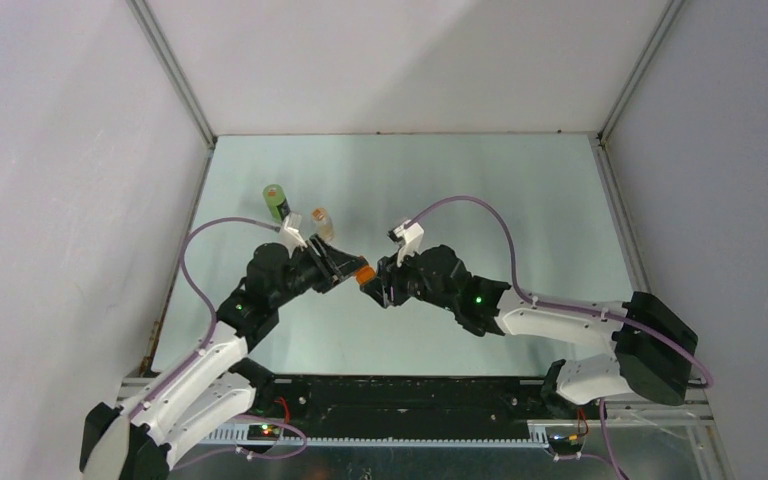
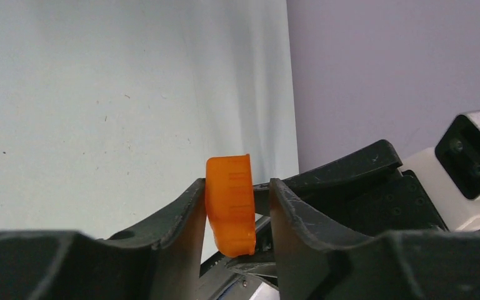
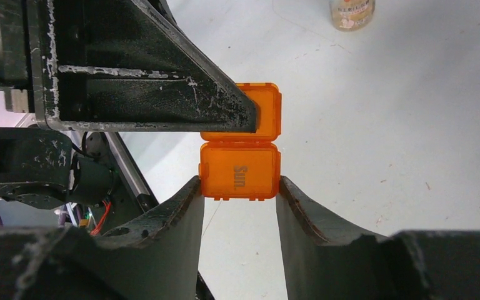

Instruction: Sort the pills into containers

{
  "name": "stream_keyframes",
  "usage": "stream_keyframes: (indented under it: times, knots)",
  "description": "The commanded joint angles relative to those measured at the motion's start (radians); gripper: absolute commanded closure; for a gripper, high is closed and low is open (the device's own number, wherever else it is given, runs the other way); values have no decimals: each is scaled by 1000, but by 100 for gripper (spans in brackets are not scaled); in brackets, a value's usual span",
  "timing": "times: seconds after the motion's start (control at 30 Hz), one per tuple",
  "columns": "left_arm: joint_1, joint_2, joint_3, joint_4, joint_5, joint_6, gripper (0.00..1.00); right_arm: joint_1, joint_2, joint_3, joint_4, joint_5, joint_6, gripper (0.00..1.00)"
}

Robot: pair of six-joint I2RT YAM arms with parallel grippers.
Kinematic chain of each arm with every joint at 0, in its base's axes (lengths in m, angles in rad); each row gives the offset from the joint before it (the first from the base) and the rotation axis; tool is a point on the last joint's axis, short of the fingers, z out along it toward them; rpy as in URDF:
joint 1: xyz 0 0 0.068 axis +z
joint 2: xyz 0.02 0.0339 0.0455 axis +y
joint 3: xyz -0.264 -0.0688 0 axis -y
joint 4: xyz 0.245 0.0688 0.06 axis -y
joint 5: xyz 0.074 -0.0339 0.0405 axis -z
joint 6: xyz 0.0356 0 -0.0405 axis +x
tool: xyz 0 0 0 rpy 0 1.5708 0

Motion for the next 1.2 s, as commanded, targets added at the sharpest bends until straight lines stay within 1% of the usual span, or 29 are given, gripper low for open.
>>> stream_keyframes:
  times: [0.0,0.03,0.07,0.1,0.17,0.2,0.23,0.27,0.3,0.33,0.4,0.47,0.6,0.77,1.03,1.17]
  knots:
    - [-6,12,-4,67,24,-28,62,-5,19,3,34,-12,17,53]
    - [-7,17,-3,71,29,-29,65,-5,22,8,29,-9,20,53]
    - [-7,27,4,68,33,-27,71,-5,27,12,18,-8,21,53]
    - [-7,30,7,67,35,-26,74,-5,29,17,14,-7,24,53]
    - [-7,34,11,65,34,-25,84,-5,33,25,4,-6,29,51]
    - [-7,34,13,63,34,-23,87,-4,35,28,-2,-4,31,48]
    - [-8,34,14,61,29,-20,92,-2,36,34,-5,-3,32,44]
    - [-8,35,17,52,27,-16,94,-1,35,37,-15,-2,33,34]
    - [-8,33,20,46,19,-15,98,3,33,43,-20,2,31,28]
    - [-8,33,21,37,16,-11,99,7,26,46,-26,8,27,19]
    - [-8,32,22,30,8,-9,100,20,13,47,-29,36,12,12]
    - [-8,33,23,28,3,-9,100,22,6,54,-40,46,8,11]
    - [-8,42,23,31,10,-6,100,14,22,86,-74,37,26,17]
    - [-8,40,25,24,14,5,100,8,54,115,-88,31,40,32]
    - [-8,33,20,15,14,12,100,4,83,155,-114,35,43,51]
    - [-8,30,22,15,18,15,100,-7,83,159,-133,11,49,61]
